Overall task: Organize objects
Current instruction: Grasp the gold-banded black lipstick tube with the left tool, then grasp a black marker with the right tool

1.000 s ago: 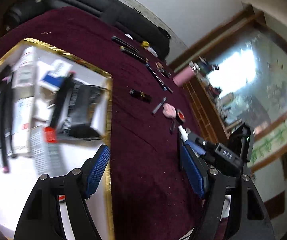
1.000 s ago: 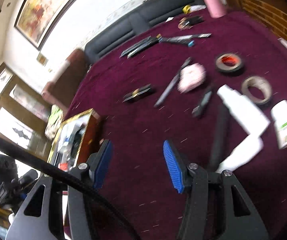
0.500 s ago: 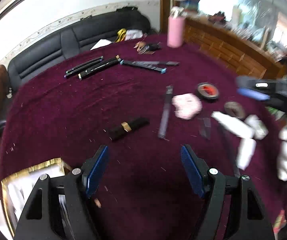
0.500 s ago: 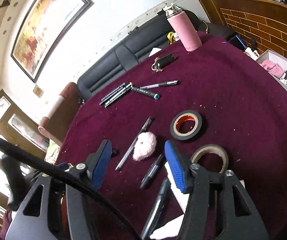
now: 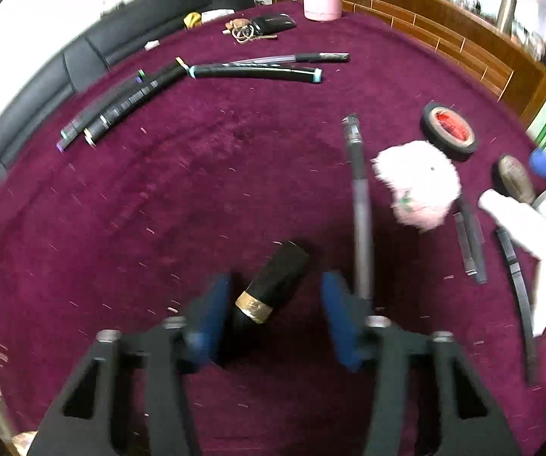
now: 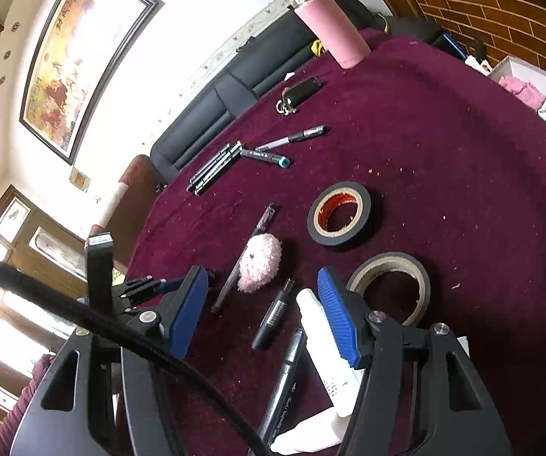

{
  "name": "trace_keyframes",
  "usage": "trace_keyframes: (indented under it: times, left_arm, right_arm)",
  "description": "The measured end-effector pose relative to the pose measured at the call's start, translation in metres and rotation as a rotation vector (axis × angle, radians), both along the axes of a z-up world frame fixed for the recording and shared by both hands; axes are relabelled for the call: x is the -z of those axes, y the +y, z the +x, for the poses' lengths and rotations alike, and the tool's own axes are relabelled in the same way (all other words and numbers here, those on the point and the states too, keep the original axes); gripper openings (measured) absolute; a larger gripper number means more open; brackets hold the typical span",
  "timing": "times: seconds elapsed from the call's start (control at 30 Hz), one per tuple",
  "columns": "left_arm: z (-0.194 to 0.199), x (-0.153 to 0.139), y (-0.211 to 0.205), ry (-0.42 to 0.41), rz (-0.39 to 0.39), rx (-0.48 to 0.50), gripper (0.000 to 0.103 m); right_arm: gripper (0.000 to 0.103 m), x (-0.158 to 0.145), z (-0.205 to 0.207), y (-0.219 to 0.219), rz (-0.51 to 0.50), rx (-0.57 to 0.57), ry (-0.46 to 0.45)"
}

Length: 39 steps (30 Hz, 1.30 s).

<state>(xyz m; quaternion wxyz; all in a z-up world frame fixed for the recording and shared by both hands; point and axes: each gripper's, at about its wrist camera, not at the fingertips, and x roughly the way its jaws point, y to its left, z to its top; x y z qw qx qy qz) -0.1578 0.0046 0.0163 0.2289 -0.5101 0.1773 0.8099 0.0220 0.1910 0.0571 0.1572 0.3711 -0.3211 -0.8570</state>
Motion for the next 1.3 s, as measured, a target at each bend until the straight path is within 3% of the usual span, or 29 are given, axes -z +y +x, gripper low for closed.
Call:
trace_keyframes:
  times: [0.03, 0.1, 0.3, 0.47, 0.7, 1.03, 1.13, 1.3]
  left_arm:
    - [0.005, -0.001, 0.002, 0.001, -0.009, 0.003, 0.020]
    - [0.016, -0.003, 0.005, -0.010, -0.012, 0.012, 0.014]
    - [0.043, -0.007, 0.004, 0.019, 0.034, -0.047, 0.014]
    - [0.073, -0.038, -0.015, 0.029, 0.202, -0.097, 0.014]
    - [0.152, -0.078, -0.052, 0.101, 0.407, -0.168, 0.014]
    - [0.214, -0.104, -0.100, 0.144, 0.621, -0.161, 0.014]
    - [0.224, -0.103, -0.115, 0.157, 0.674, -0.162, 0.014]
    - [0.233, -0.089, -0.140, 0.143, 0.735, -0.206, 0.014]
  right_arm:
    - [0.060, 0.001, 0.000, 0.000, -0.001, -0.001, -0.006]
    - [0.060, 0.002, -0.001, -0.001, -0.002, -0.003, -0.012]
    - [0.060, 0.005, 0.000, -0.004, 0.015, -0.012, -0.022]
    - [0.060, 0.006, 0.002, -0.007, 0.020, -0.027, -0.025]
    - [0.060, 0.007, 0.006, -0.018, 0.071, -0.041, -0.022]
    - [0.060, -0.004, 0.053, -0.058, 0.198, -0.093, -0.079]
    - [0.060, -0.002, 0.069, -0.076, 0.309, -0.086, -0.101]
    - [0.059, 0.014, 0.060, -0.102, 0.560, -0.053, -0.178]
